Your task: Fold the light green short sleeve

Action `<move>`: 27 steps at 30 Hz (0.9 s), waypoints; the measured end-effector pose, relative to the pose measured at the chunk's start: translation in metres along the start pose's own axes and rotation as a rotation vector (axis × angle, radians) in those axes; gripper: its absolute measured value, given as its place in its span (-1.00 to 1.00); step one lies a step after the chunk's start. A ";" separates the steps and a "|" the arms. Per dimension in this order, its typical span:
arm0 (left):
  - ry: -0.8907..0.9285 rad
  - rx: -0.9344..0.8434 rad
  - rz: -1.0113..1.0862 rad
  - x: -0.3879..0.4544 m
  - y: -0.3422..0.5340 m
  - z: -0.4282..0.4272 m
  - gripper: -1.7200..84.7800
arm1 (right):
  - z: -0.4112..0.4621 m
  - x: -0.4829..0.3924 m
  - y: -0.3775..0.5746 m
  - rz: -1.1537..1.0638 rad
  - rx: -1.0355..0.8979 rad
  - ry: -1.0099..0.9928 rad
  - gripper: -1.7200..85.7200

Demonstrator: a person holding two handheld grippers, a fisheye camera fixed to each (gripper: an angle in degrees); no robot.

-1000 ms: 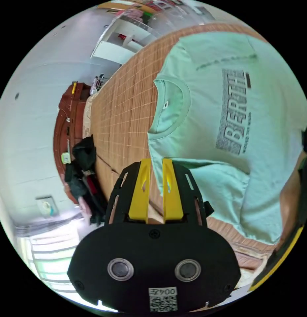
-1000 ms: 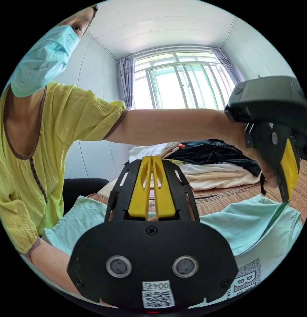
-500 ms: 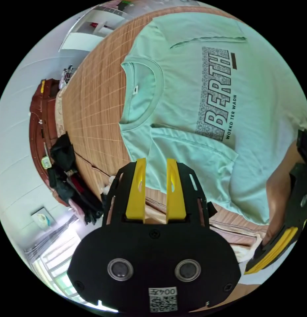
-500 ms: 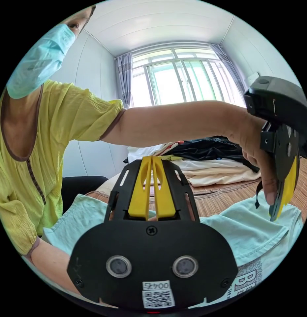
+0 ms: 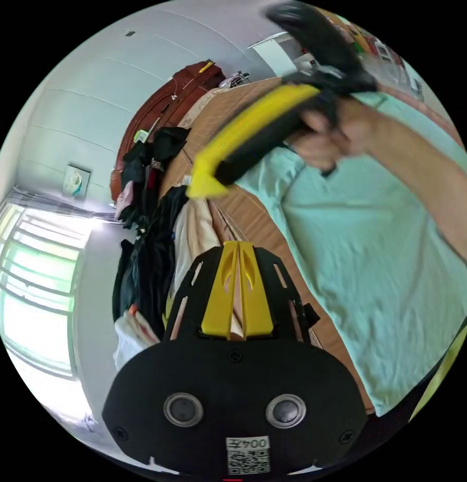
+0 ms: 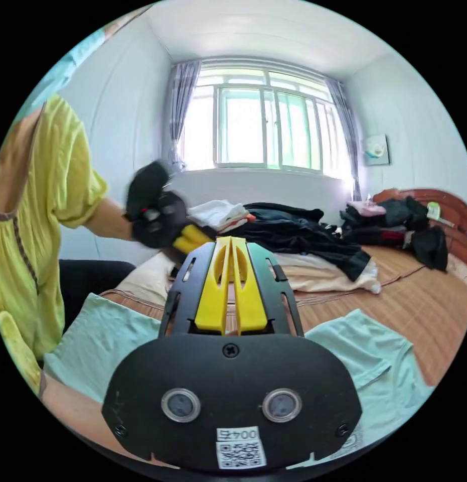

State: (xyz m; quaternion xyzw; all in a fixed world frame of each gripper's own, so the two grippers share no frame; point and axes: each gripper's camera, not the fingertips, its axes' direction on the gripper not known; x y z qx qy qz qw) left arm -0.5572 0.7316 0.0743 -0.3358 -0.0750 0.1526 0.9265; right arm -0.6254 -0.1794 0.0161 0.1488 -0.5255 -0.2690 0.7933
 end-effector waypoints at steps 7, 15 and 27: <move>0.140 -0.061 0.190 0.115 0.063 -0.045 -0.94 | -0.039 -0.063 -0.053 0.123 0.132 0.378 -0.98; 0.123 -0.025 0.097 0.079 0.082 -0.076 -0.94 | -0.155 -0.174 -0.043 0.383 0.043 0.659 -0.97; 0.160 -0.022 0.100 0.074 0.111 -0.127 -0.94 | -0.361 -0.347 0.152 1.398 -0.338 0.850 -0.74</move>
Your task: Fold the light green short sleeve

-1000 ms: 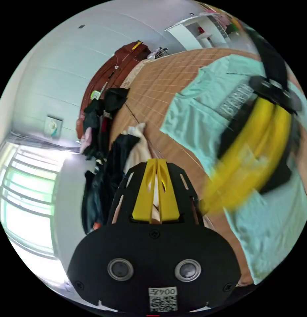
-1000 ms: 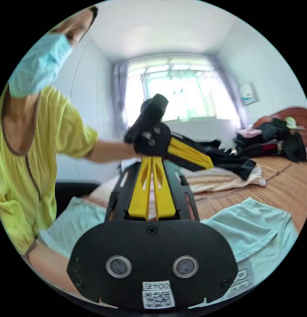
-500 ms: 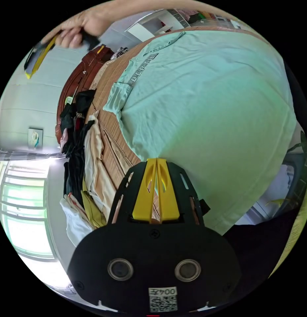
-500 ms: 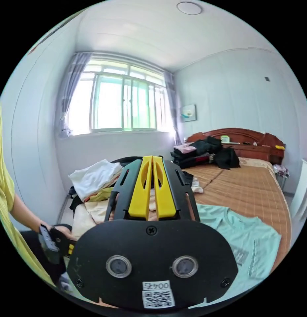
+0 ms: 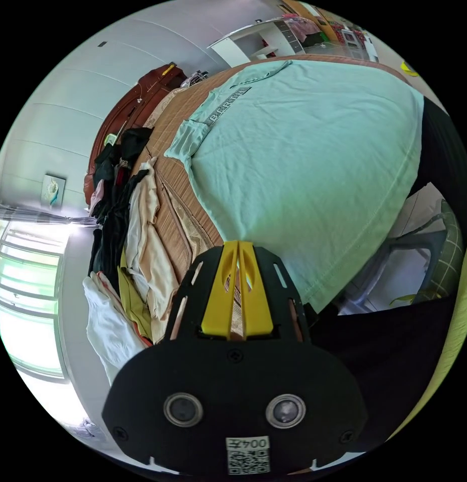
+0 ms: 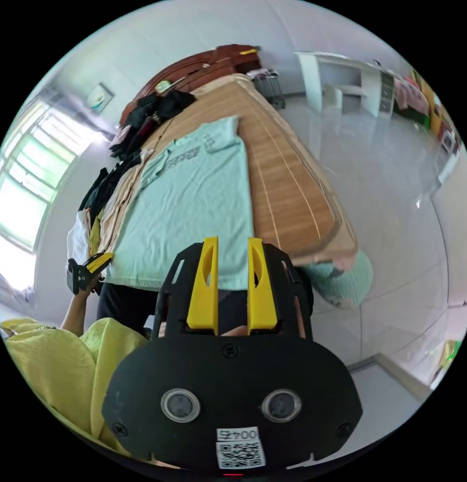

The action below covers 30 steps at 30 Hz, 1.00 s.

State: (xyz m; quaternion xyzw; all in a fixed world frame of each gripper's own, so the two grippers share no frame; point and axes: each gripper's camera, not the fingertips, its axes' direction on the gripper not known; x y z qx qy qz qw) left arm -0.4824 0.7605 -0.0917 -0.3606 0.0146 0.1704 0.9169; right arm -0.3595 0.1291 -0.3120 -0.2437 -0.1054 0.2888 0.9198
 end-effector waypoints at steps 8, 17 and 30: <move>-0.011 0.002 -0.002 -0.004 0.006 -0.021 -0.94 | 0.025 -0.008 -0.006 -0.001 -0.110 0.129 -0.85; -0.073 0.039 -0.174 -0.045 0.015 -0.068 -0.94 | -0.019 -0.023 -0.029 -0.078 -0.023 0.239 -0.85; -0.196 0.158 -0.122 -0.102 -0.127 -0.023 -0.94 | 0.069 -0.166 -0.200 -0.133 -0.129 -0.549 -0.80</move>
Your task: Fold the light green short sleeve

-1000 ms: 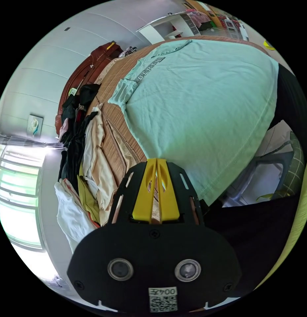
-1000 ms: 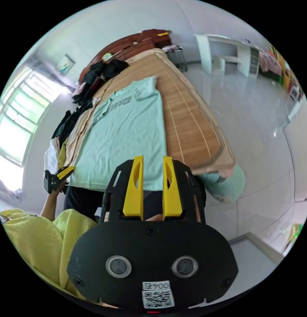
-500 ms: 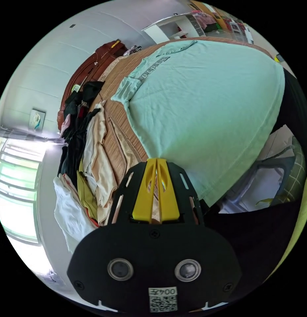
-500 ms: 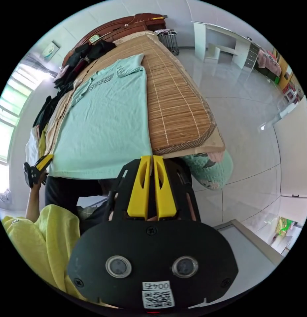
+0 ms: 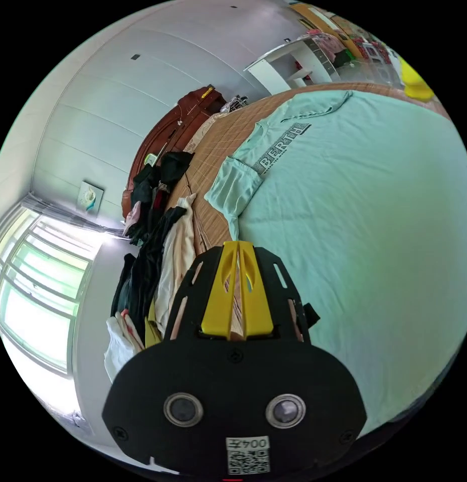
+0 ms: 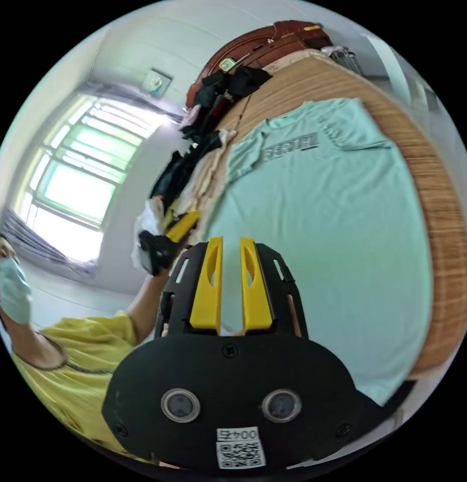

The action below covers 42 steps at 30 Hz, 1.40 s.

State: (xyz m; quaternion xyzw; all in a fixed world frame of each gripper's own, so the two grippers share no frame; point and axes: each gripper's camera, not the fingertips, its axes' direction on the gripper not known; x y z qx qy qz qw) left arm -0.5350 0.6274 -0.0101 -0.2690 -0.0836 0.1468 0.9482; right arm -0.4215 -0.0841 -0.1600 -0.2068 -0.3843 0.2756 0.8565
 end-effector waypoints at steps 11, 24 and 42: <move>0.207 0.036 -0.171 -0.082 0.031 0.034 -0.90 | 0.180 -0.004 -0.216 0.165 -0.175 -0.033 -0.69; 0.236 0.000 -0.157 -0.102 0.033 0.050 -0.92 | 0.222 -0.043 -0.305 0.149 -0.195 0.065 -0.80; 0.201 -0.072 -0.161 -0.127 0.025 0.081 -0.93 | 0.235 -0.183 -0.405 -0.109 -0.476 0.077 -0.74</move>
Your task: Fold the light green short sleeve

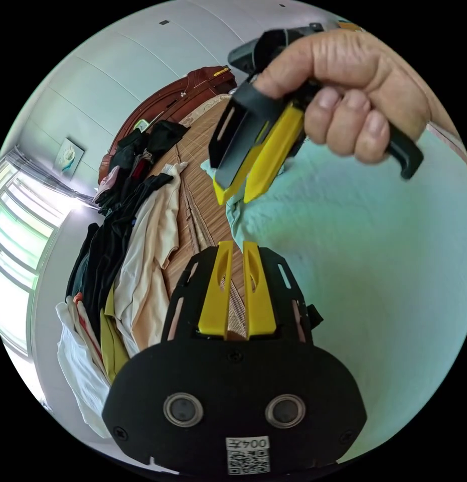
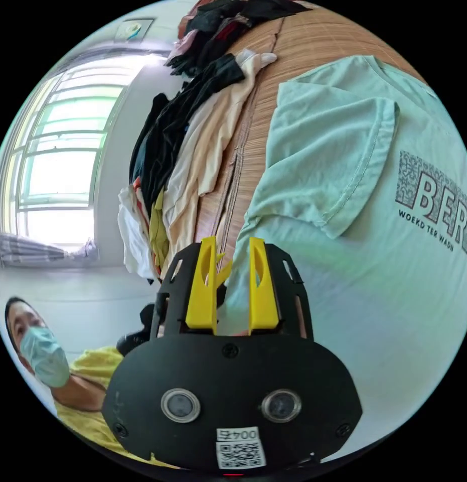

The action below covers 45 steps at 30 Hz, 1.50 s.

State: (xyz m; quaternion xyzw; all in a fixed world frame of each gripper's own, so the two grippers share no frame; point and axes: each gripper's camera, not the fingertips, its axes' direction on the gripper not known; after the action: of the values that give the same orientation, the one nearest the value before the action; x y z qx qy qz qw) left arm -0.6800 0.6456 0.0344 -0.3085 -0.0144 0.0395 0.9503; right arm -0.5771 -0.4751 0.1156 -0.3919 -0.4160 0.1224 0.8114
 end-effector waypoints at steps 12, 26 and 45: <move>0.108 0.007 0.043 -0.010 -0.011 0.014 -0.94 | -0.063 -0.088 -0.230 -0.236 -0.031 0.602 -0.78; 0.136 -0.012 0.067 -0.013 -0.018 0.027 -0.96 | -0.049 -0.110 -0.315 -0.249 -0.208 0.586 -0.84; 0.125 -0.006 0.067 -0.015 -0.020 0.032 -0.96 | -0.082 -0.106 -0.309 -0.201 -0.043 0.500 -0.72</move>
State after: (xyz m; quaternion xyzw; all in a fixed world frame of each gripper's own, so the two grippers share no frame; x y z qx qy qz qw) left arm -0.6955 0.6469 0.0723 -0.3134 0.0551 0.0522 0.9466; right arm -0.6193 -0.7798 0.2532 -0.3839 -0.2421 -0.0683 0.8884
